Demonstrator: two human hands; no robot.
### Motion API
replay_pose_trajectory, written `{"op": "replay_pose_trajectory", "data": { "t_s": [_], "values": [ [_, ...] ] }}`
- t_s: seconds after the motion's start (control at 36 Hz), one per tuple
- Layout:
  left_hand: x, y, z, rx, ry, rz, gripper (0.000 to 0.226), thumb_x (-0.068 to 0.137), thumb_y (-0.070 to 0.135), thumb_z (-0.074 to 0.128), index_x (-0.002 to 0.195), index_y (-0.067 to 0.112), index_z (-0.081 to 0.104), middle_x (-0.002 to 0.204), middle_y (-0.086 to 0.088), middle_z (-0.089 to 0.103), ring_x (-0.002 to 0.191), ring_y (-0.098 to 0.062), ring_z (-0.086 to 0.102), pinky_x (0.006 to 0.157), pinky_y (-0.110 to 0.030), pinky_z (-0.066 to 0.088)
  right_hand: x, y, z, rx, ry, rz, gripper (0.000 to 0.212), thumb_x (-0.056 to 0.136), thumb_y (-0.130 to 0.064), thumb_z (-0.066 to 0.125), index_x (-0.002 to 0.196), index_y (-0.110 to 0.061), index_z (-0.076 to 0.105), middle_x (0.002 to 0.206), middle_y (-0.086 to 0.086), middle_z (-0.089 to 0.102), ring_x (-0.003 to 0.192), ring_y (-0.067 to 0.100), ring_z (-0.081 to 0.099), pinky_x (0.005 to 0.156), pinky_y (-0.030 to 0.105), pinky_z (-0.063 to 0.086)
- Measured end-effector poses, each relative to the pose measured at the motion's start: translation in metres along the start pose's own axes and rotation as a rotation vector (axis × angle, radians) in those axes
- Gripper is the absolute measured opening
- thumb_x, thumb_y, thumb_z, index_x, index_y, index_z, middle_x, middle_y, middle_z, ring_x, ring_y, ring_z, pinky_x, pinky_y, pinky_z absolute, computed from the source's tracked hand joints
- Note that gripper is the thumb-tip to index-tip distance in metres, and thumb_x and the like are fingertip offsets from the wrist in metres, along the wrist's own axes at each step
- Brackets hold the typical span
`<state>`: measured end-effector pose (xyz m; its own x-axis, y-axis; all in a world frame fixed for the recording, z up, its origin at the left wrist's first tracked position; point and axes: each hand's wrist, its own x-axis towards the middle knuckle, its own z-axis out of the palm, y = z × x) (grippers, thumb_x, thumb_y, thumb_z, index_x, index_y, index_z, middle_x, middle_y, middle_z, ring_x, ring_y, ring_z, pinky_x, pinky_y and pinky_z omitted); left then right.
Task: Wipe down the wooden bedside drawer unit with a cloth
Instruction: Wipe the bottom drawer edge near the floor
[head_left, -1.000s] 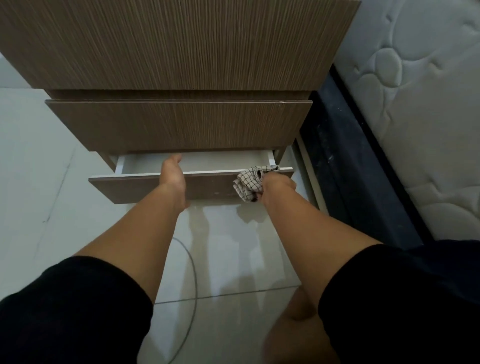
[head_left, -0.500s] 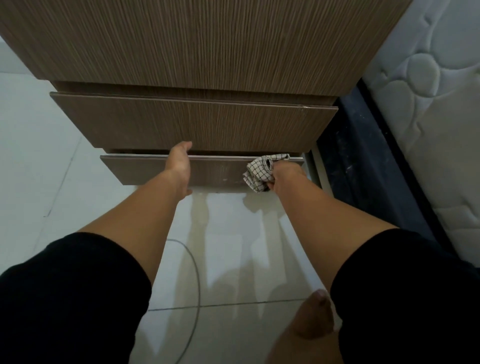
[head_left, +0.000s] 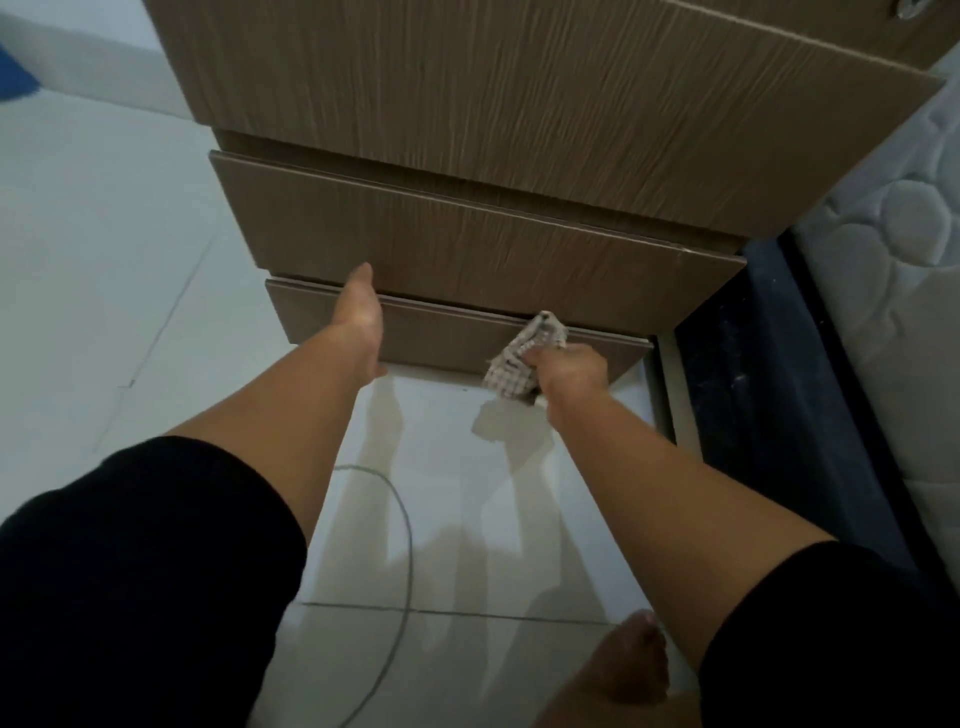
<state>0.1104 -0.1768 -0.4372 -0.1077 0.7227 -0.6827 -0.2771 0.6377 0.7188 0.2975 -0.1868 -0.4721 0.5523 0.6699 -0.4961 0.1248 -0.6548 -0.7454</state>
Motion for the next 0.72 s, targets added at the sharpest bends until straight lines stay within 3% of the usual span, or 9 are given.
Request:
{"op": "replay_pose_trajectory", "data": {
  "t_s": [0.06,0.11,0.19,0.28,0.36,0.44,0.56,0.72],
  "values": [
    [0.000,0.007,-0.019,-0.047,0.047,0.011,0.066,0.096,0.059,0.024,0.151,0.023,0.022,0.160,-0.001,0.017,0.147,-0.024,0.014,0.116,-0.047,0.015,-0.024,-0.001,0.009,-0.282,0.037,-0.246,0.025,0.081,-0.014,0.067,0.106,-0.016,0.070,0.104,0.005,0.070,0.096,0.022,0.066,0.084,0.022,0.051],
    [-0.002,0.013,-0.042,-0.124,0.103,0.002,0.066,0.095,0.059,0.026,0.151,0.023,0.023,0.158,-0.002,0.023,0.146,-0.024,0.019,0.115,-0.048,0.017,-0.050,-0.005,0.022,-0.454,0.008,-0.535,0.025,0.084,-0.008,0.060,0.104,-0.017,0.072,0.102,0.006,0.070,0.097,0.021,0.065,0.082,0.018,0.047],
    [-0.002,0.015,-0.067,-0.292,0.194,-0.035,0.067,0.093,0.058,0.028,0.150,0.023,0.026,0.152,-0.002,0.036,0.140,-0.022,0.033,0.114,-0.049,0.021,-0.071,-0.010,0.047,-0.644,-0.061,-0.890,0.032,0.081,0.001,0.060,0.109,-0.011,0.071,0.109,0.010,0.063,0.105,0.026,0.054,0.086,0.027,0.044],
    [-0.009,0.015,-0.075,-0.487,0.192,-0.024,0.066,0.094,0.056,0.027,0.149,0.018,0.028,0.149,-0.005,0.041,0.136,-0.022,0.039,0.113,-0.045,0.024,-0.088,-0.023,0.074,-0.700,-0.030,-1.238,0.031,0.071,0.010,0.061,0.094,-0.004,0.075,0.091,0.014,0.062,0.088,0.035,0.053,0.068,0.027,0.042],
    [-0.013,0.013,-0.083,-0.608,0.125,-0.034,0.067,0.096,0.056,0.023,0.146,0.012,0.033,0.143,-0.006,0.046,0.135,-0.023,0.039,0.112,-0.044,0.024,-0.095,-0.039,0.106,-0.758,0.012,-1.568,0.021,0.067,0.004,0.062,0.081,-0.003,0.075,0.078,0.015,0.060,0.072,0.035,0.055,0.055,0.034,0.049],
    [-0.009,0.008,-0.099,-0.721,0.134,-0.075,0.071,0.095,0.058,0.022,0.149,0.014,0.028,0.149,-0.003,0.039,0.139,-0.022,0.033,0.112,-0.045,0.023,-0.099,-0.055,0.139,-0.837,-0.030,-1.886,0.024,0.079,-0.010,0.052,0.081,-0.005,0.076,0.080,0.012,0.062,0.078,0.032,0.054,0.056,0.035,0.052],
    [0.001,-0.001,-0.112,-0.887,0.212,-0.163,0.075,0.090,0.064,0.025,0.150,0.019,0.026,0.153,-0.001,0.035,0.140,-0.022,0.031,0.108,-0.046,0.025,-0.099,-0.068,0.179,-0.951,-0.094,-2.133,0.009,0.068,-0.008,0.079,0.077,-0.007,0.075,0.078,0.008,0.062,0.082,0.022,0.036,0.056,0.030,0.048],
    [0.009,-0.001,-0.102,-1.101,0.210,-0.128,0.067,0.092,0.059,0.033,0.139,0.012,0.041,0.136,-0.008,0.051,0.126,-0.027,0.047,0.110,-0.044,0.034,-0.089,-0.070,0.208,-1.182,-0.204,-2.255,0.013,0.070,-0.009,0.079,0.061,-0.006,0.069,0.074,0.007,0.059,0.079,0.025,0.050,0.056,0.034,0.051]
  ]
}}
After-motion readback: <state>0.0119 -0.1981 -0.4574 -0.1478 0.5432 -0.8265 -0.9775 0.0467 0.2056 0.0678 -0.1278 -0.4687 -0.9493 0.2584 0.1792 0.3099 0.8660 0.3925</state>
